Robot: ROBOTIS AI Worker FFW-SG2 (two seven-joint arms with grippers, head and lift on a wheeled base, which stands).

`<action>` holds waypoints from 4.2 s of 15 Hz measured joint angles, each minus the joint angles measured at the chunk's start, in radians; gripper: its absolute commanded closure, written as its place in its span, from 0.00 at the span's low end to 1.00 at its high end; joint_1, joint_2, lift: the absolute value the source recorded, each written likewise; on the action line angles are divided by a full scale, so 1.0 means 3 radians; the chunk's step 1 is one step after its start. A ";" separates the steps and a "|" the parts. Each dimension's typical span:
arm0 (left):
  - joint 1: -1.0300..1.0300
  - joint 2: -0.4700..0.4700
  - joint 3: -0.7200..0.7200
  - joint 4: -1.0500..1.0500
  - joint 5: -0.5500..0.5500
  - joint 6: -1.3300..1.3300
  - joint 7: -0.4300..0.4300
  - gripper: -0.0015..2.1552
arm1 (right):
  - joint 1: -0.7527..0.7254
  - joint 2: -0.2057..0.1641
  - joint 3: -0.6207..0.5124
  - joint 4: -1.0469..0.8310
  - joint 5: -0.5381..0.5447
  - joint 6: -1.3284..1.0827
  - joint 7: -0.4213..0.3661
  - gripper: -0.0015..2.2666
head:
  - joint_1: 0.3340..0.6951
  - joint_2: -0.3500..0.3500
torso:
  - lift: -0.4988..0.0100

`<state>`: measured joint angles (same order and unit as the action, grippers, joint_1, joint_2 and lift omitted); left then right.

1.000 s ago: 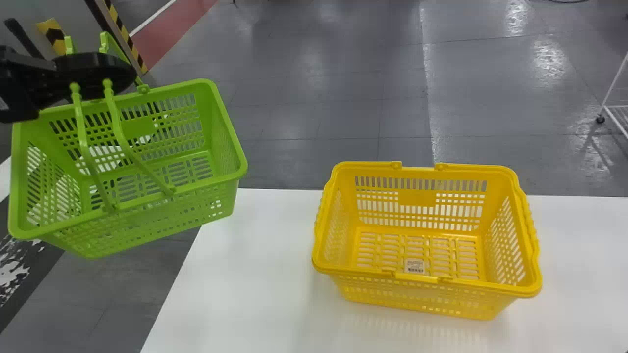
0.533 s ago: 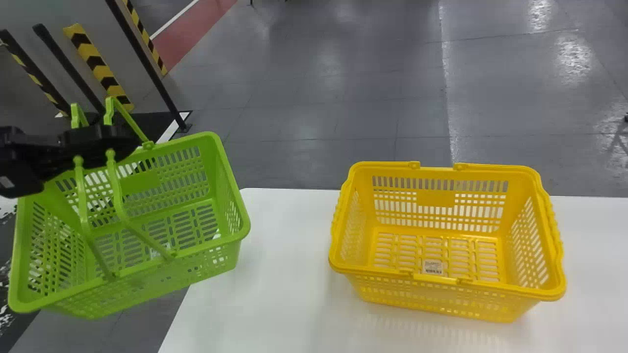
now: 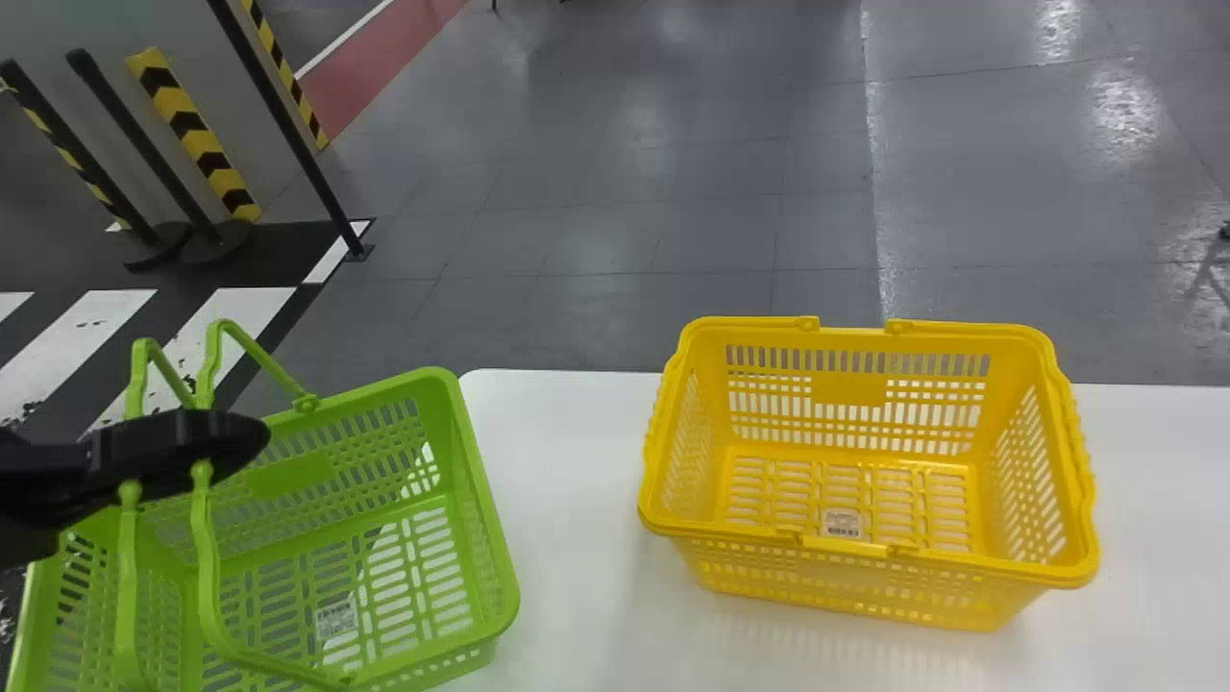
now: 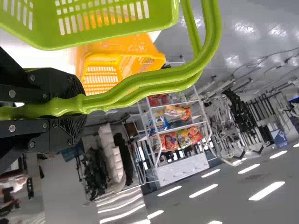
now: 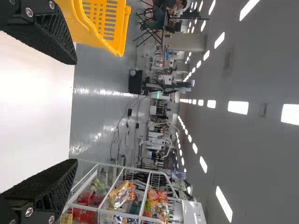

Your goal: Grasp handle with right gripper to insert into left gripper then lift and swing left to center

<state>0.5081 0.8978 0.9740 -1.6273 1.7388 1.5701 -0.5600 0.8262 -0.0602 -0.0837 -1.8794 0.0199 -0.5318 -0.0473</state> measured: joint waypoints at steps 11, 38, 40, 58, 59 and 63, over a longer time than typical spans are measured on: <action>0.0750 -0.0870 -0.0162 -0.1582 0.0481 0.0000 0.0386 0.91 | -0.0001 -0.0009 0.0001 -0.0178 0.0044 0.0134 0.0132 0.02 | 1.00 0.52 | 0.80; -0.1171 -0.0581 -0.2658 -0.1387 0.1082 0.0000 0.1532 0.91 | 0.0172 0.0001 0.0082 -0.0405 0.0139 0.0236 0.0126 0.02 | 1.00 0.07 | 0.80; -0.1199 -0.0596 -0.2688 -0.1343 0.1061 0.0000 0.1543 0.91 | 0.0175 -0.0003 0.0056 -0.0399 0.0125 0.0234 0.0127 0.02 | 1.00 0.07 | 0.80; -0.0815 -0.0628 -0.2185 -0.1269 0.1224 0.0000 0.1876 0.91 | 0.0125 -0.0028 0.0059 -0.0322 0.0092 0.0229 0.0136 0.02 | 1.00 0.17 | 0.80; -0.0809 -0.0631 -0.2176 -0.1266 0.1233 0.0000 0.1888 0.91 | 0.0125 -0.0029 0.0059 -0.0319 0.0088 0.0224 0.0137 0.02 | 1.00 0.18 | 0.80; -0.0761 -0.0636 -0.2110 -0.1264 0.1264 0.0000 0.1903 0.91 | 0.0125 -0.0029 0.0058 -0.0306 0.0082 0.0206 0.0137 0.02 | 1.00 0.18 | 0.80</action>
<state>0.2798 0.7072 0.3410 -2.0066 2.1179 1.5701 0.0109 0.8636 -0.0690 -0.0664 -1.9713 0.0445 -0.4700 -0.0061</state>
